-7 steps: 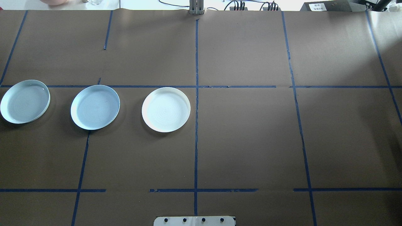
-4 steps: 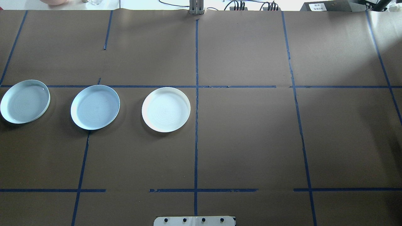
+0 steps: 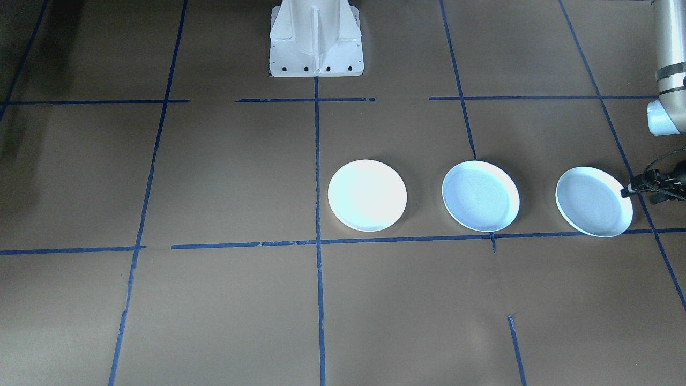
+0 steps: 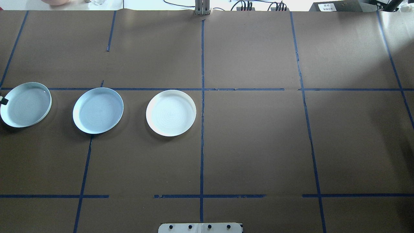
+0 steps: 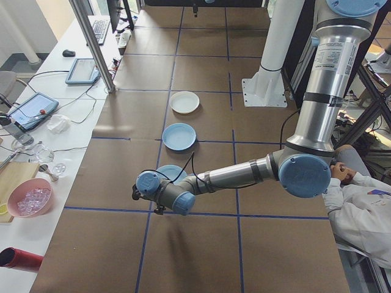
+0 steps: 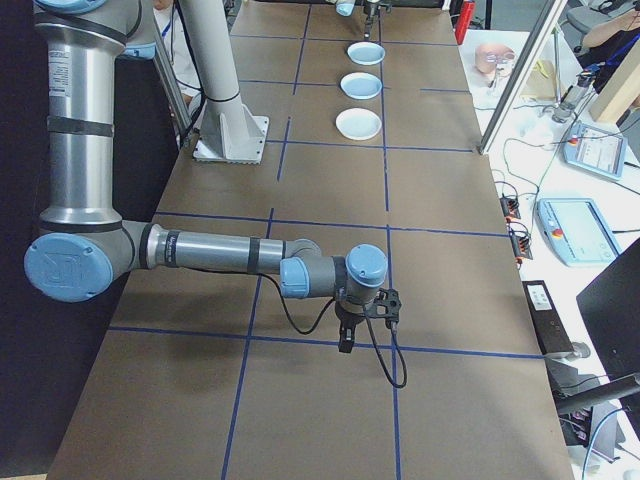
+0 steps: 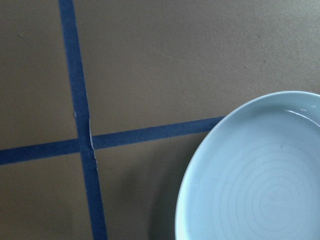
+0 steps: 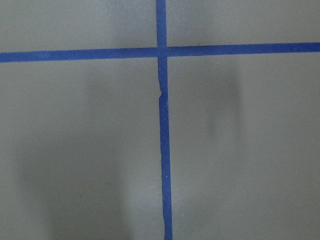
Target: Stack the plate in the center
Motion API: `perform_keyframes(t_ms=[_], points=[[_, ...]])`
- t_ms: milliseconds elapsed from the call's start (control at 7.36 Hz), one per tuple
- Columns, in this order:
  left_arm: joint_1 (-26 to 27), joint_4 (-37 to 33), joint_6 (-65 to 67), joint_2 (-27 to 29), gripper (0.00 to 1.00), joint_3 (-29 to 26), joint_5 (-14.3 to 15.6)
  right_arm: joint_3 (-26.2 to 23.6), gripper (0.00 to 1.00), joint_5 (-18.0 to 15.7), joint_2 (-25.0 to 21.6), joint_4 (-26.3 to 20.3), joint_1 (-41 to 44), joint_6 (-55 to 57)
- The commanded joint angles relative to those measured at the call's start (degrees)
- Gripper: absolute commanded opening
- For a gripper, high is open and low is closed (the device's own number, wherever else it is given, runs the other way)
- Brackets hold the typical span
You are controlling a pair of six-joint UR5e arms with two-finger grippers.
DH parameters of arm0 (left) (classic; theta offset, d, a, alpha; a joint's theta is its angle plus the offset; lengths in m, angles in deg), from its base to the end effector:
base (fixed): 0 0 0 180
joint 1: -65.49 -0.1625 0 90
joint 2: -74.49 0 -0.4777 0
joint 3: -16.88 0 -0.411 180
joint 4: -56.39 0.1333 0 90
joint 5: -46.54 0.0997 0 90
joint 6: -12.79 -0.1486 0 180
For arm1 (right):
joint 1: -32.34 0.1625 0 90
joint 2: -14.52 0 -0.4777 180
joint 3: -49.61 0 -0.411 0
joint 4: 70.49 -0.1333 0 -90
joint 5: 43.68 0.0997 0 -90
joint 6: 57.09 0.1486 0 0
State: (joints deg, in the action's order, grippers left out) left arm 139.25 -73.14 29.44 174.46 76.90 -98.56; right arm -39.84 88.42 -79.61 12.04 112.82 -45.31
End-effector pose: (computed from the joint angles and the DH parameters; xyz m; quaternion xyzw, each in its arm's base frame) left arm 0.1544 -0.5709 0.8204 0.0151 0.4797 0.0753 0.8741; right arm -0.0462 -0.4791 0.7778 -0.0440 -0.3571 0.0097 0.9330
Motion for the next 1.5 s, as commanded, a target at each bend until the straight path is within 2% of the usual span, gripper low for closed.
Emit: perform_keyframes(t_ms=[0,272,408,544,680,816,1087,1223,1359], points=[[-0.72,-0.11,0.49,1.27,0.64,-2.08,0.00,-0.03,1.00,0.00,0.00,0.00,0.02,0.00],[-0.72,-0.11,2.16,1.45,0.44,-2.36,0.00,-0.03,1.00,0.00,0.00,0.00,0.02,0.00],[-0.72,-0.11,2.34,1.36,0.25,-2.36,0.00,-0.03,1.00,0.00,0.00,0.00,0.02,0.00],[-0.72,-0.11,2.43,1.36,0.00,-2.36,-0.09,-0.03,1.00,0.00,0.00,0.00,0.02,0.00],[-0.55,0.06,2.52,1.28,0.00,-1.75,-0.61,-0.03,1.00,0.00,0.00,0.00,0.02,0.00],[-0.02,0.32,2.43,1.01,0.00,-0.79,-4.97,-0.03,1.00,0.00,0.00,0.00,0.02,0.00],[4.09,0.24,2.17,-0.04,0.00,2.63,-11.13,0.06,1.00,0.00,0.09,0.00,0.02,0.00],[5.24,0.33,1.82,-1.43,0.00,4.13,-13.78,-0.02,1.00,0.00,0.09,0.00,0.02,0.00],[4.73,-0.02,2.16,-1.97,0.00,5.71,-14.32,-0.03,1.00,0.00,0.00,0.00,0.02,0.00]])
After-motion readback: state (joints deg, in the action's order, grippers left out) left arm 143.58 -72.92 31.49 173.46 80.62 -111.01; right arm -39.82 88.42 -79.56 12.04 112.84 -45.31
